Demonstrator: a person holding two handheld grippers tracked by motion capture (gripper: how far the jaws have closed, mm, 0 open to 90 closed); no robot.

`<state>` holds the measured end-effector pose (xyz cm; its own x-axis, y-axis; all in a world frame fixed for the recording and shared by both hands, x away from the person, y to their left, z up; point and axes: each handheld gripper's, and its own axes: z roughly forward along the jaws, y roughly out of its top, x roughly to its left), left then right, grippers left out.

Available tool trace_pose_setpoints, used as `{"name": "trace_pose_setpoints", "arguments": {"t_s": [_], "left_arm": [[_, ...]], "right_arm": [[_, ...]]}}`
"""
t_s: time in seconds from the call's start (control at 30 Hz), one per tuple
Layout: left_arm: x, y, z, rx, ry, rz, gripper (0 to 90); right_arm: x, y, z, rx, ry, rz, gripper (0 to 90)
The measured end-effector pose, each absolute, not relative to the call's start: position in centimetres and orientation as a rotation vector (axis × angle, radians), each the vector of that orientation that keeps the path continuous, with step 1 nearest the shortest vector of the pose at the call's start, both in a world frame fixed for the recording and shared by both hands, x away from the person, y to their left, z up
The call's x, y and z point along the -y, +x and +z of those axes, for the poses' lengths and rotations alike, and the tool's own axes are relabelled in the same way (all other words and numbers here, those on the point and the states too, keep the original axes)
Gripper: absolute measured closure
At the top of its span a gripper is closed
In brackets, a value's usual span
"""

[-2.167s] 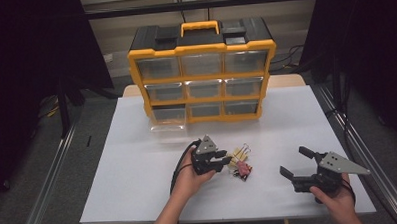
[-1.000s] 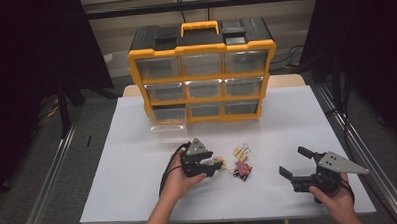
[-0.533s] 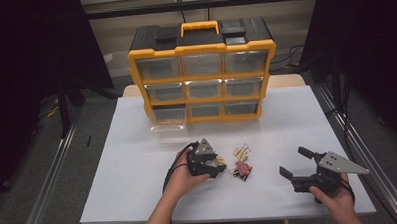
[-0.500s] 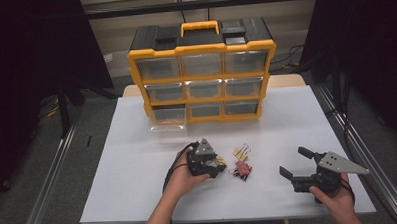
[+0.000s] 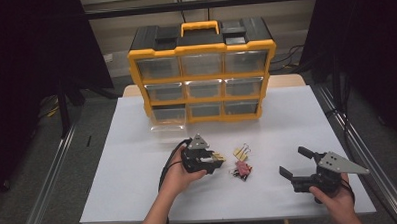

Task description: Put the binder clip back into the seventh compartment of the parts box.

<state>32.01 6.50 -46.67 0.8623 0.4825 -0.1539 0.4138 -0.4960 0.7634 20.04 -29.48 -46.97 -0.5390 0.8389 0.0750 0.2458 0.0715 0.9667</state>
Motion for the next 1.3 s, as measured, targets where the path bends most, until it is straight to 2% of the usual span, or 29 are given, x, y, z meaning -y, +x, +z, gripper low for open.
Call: {"name": "trace_pose_setpoints", "arguments": {"t_s": [1.3], "left_arm": [[-8.0, 34.6, -40.2, -0.777, 2.138, 0.111, 50.1]], "right_arm": [[29.6, 20.0, -46.9, -1.836, 1.064, 1.496, 2.6]]}}
